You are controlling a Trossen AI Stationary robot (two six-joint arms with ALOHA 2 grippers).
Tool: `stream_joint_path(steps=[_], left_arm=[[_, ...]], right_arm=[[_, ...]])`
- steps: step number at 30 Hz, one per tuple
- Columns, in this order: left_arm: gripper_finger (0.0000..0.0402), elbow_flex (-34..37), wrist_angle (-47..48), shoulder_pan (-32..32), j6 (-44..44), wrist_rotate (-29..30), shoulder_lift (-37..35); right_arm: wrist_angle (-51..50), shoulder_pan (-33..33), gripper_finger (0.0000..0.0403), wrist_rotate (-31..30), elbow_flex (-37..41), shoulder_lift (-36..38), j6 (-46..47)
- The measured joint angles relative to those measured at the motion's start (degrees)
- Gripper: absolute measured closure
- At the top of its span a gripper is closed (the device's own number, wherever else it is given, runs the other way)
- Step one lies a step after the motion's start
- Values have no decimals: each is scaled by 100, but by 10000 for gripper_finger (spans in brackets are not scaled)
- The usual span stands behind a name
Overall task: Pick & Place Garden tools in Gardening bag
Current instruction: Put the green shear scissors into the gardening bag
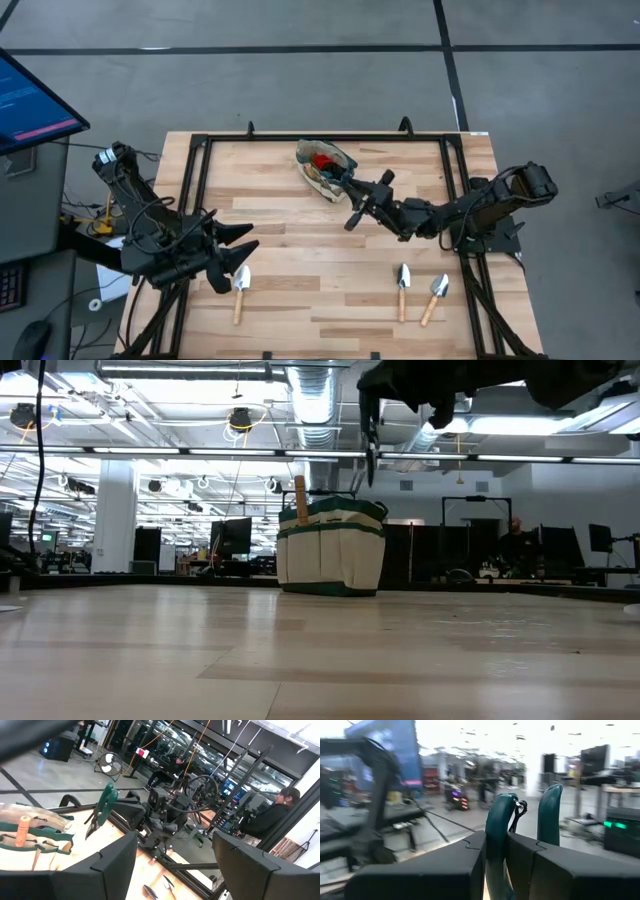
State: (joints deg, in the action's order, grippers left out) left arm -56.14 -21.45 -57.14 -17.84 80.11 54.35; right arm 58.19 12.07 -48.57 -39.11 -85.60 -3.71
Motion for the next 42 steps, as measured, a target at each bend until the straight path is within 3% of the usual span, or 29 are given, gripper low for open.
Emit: stream_joint_path(steps=[4,12,19,24,42], left_arm=[[142,0,0,0,5,-2,0],[142,0,0,0,6,-2,0],[142,-2,2,0,6,-2,0],[142,-2,2,0,6,-2,0],[142,-1,2,-2,4,-2,0]], right_arm=[[-280,188,363,-619,0,0,2],[-1579,-167,363,-522,2,0,1149],[-1442,-871,363,667,2,0,1225],[-1426,-1201,363,1085,2,0,1370],[-1189,-1488,363,1265,2,0,1218]])
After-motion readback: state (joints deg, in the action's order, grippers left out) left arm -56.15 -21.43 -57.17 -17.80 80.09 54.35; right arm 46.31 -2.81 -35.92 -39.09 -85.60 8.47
